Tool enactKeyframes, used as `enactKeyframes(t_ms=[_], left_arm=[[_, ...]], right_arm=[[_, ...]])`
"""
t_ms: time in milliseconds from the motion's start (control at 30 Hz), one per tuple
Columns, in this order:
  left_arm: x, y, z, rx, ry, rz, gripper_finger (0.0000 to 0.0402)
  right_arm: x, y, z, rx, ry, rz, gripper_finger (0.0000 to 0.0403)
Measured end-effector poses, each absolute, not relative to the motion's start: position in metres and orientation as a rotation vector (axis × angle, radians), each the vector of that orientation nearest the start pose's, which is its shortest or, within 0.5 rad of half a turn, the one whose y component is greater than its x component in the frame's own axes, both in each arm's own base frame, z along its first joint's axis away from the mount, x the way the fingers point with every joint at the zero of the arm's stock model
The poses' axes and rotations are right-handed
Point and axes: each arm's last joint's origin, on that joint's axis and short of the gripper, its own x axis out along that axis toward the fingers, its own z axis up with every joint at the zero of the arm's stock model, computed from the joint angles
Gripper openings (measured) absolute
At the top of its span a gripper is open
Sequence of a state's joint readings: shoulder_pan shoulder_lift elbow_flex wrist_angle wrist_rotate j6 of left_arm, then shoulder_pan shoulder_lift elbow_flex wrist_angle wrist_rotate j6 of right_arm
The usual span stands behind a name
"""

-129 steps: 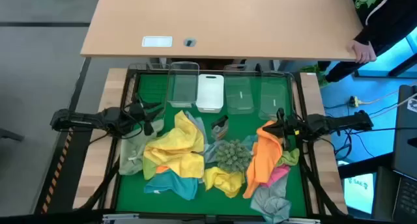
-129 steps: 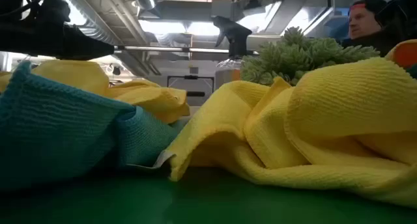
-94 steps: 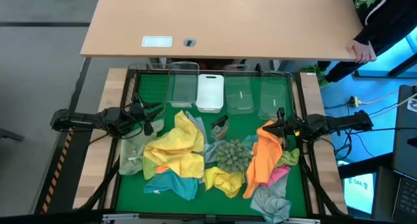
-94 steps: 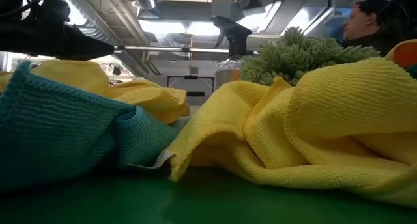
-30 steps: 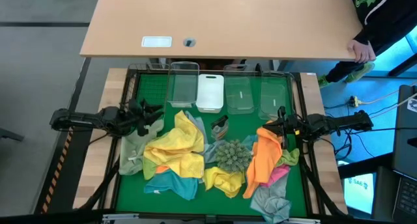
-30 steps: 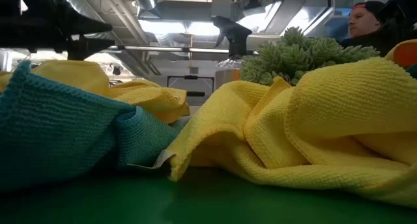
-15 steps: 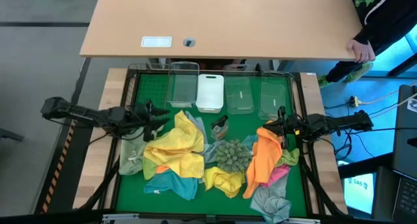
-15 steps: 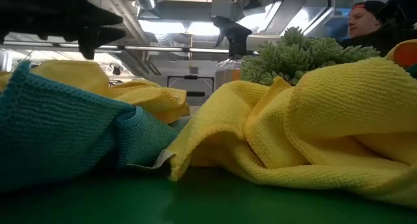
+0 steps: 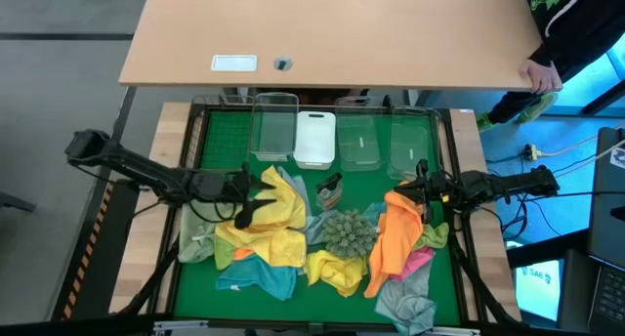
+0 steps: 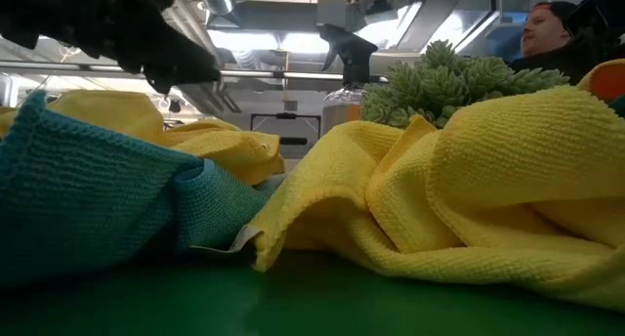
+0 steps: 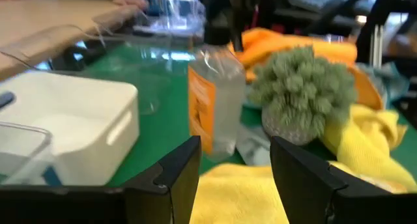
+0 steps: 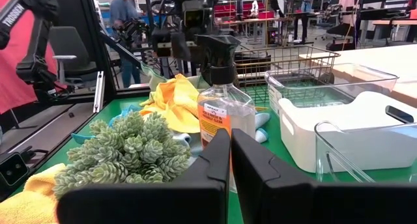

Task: Sort microfiber towel by color & place in baskets
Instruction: Put the top left yellow microfiber towel into the left transparent bin

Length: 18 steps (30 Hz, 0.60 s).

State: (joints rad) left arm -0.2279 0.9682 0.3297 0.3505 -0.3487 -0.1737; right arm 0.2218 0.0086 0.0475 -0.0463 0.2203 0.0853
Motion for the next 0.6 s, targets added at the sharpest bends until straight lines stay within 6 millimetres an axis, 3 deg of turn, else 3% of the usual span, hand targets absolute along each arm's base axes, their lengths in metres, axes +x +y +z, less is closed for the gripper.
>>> enactKeyframes(t_ms=[333,600], left_arm=[[0.214,-0.050,0.183,-0.055,0.375,0.107,0.0177],[0.222,-0.057,0.171,-0.073,0.447,0.063,0.0177]], right_arm=[[0.094,0.015,0.174,0.083,0.008,0.002,0.0017],[0.094,0.015,0.174,0.083,0.010,0.002,0.0017]])
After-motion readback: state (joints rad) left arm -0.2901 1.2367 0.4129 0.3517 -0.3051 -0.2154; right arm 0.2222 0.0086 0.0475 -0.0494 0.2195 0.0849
